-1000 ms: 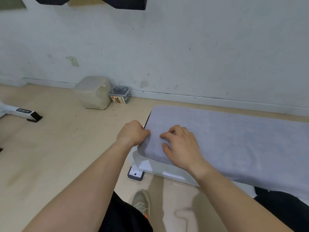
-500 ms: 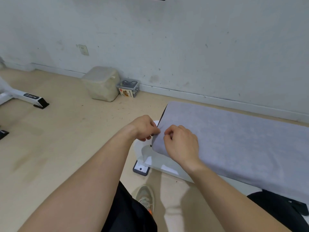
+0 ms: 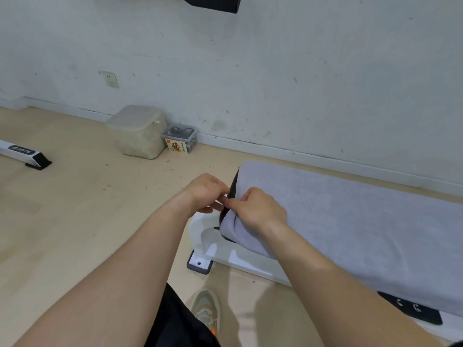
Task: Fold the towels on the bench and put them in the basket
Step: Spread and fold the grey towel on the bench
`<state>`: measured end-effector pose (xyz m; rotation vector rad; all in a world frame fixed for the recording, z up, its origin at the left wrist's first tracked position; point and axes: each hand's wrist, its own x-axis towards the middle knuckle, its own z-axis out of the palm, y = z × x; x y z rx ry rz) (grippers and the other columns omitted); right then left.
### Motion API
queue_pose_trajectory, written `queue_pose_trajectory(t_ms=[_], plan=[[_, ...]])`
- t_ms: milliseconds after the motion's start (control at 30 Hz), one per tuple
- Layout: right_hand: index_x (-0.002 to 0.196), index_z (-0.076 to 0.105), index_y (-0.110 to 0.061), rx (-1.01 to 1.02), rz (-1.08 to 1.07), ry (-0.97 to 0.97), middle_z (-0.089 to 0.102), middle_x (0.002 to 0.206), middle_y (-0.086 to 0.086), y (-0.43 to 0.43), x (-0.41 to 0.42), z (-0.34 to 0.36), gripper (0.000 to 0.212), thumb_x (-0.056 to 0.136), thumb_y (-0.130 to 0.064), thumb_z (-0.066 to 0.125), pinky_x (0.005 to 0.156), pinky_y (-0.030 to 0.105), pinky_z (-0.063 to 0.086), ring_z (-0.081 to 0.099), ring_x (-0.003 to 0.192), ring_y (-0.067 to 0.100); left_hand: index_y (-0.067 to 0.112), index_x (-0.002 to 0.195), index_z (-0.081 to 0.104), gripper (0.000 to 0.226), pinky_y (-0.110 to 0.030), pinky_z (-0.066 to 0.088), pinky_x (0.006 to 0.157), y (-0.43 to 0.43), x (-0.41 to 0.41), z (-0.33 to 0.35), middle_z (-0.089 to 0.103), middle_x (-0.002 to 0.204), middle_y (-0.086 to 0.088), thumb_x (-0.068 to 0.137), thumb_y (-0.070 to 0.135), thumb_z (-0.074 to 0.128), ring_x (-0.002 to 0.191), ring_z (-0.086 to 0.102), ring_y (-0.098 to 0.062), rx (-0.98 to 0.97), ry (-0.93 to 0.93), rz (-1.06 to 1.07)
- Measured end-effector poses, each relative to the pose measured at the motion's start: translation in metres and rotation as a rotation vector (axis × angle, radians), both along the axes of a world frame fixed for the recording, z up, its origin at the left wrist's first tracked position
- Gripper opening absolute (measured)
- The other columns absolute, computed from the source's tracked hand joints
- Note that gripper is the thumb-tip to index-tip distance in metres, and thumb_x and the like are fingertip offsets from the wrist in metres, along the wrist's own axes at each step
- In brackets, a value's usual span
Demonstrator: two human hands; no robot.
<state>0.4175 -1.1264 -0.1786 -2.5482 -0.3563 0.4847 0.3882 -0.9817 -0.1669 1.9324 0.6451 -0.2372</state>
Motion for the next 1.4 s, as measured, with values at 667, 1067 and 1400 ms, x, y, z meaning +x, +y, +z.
queue_pose_trajectory(t_ms=[667,1067,1400], plan=[[0.067,0.038,-0.017,0.118,0.047,-0.071,0.049,0.066,-0.001,0.002,-0.008,-0.001,0.023,0.086,-0.025,0.046,0.059,0.032,0.037,0.048,0.067,0.026,0.022,0.089,0.062,0.007,-0.035,0.055,0.083,0.003,0.142,-0.015,0.069,0.103,-0.003,0.086,0.018,0.057,0.098,0.065,-0.026,0.616,-0.184,-0.088],[0.085,0.061,-0.021,0.692,0.062,0.439,0.049,0.055,-0.008,0.026,-0.019,0.042,0.026,0.083,0.005,0.056,0.048,0.020,0.041,0.048,0.046,0.006,0.016,0.092,0.066,0.012,-0.035,0.055,0.086,0.045,0.113,0.048,0.071,0.102,-0.009,0.092,0.025,0.058,0.098,0.065,-0.030,0.655,-0.343,0.111],[0.095,0.073,-0.014,0.564,-0.149,0.206,0.062,0.070,0.000,-0.151,-0.002,0.069,0.034,0.078,0.006,0.050,0.047,0.015,0.039,0.054,0.059,0.011,0.020,0.095,0.055,0.008,-0.042,0.059,0.078,-0.058,0.112,0.095,0.073,0.075,-0.005,0.090,0.026,0.055,0.072,0.072,-0.022,0.600,-0.424,0.040]])
